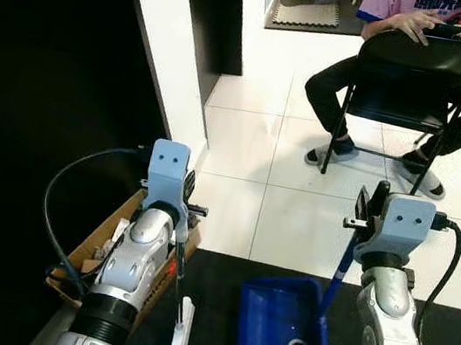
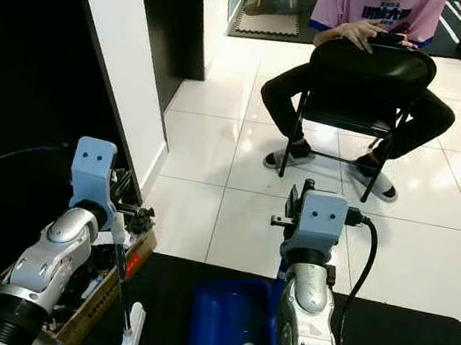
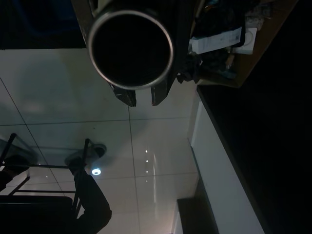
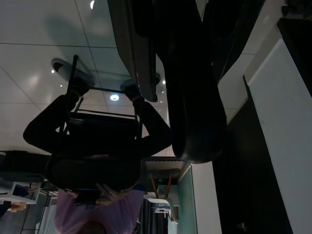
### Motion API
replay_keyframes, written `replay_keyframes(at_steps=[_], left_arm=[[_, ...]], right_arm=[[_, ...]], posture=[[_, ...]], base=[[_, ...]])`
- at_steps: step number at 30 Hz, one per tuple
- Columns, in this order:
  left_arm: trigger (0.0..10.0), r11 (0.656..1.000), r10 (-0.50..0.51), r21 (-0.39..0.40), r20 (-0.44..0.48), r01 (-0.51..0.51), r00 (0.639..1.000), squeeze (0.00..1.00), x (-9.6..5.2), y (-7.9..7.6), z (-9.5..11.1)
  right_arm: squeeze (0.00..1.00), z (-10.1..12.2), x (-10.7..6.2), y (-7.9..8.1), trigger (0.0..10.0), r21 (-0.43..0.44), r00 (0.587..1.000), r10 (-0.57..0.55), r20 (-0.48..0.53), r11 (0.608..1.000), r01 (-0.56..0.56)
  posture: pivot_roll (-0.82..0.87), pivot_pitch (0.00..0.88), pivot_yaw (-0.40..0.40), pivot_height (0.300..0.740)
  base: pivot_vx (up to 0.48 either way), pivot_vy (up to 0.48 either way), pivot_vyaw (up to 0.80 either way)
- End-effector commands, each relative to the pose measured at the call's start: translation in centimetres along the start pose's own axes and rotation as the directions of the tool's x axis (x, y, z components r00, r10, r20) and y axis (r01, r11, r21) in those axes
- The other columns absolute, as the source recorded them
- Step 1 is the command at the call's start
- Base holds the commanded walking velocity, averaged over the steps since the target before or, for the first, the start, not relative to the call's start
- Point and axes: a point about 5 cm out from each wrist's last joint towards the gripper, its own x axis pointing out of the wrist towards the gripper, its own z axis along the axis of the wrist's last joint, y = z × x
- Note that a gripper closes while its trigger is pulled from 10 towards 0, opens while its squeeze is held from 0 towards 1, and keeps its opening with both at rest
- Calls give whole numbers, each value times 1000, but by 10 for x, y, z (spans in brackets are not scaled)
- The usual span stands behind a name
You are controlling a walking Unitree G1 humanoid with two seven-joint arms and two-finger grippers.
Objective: Sweep floor
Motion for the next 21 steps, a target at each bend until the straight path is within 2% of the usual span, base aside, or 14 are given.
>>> replay_keyframes(at_steps=[1, 21], left_arm=[[10000, 1000, 21, 11, 5, -21, 1000, 0, -2, 4, 2], [10000, 1000, 21, 17, -8, -21, 1000, 0, 0, 4, 1]], right_arm=[[0, 7, 2, 5, 10000, 9, 999, 15, 28, 1000, -15], [0, 4, 2, 4, 10000, 5, 1000, 10, 15, 1000, -10]], posture=[[-77, 113, 131, 740], [-79, 115, 135, 740]], base=[[0, 0, 794], [0, 0, 794]])
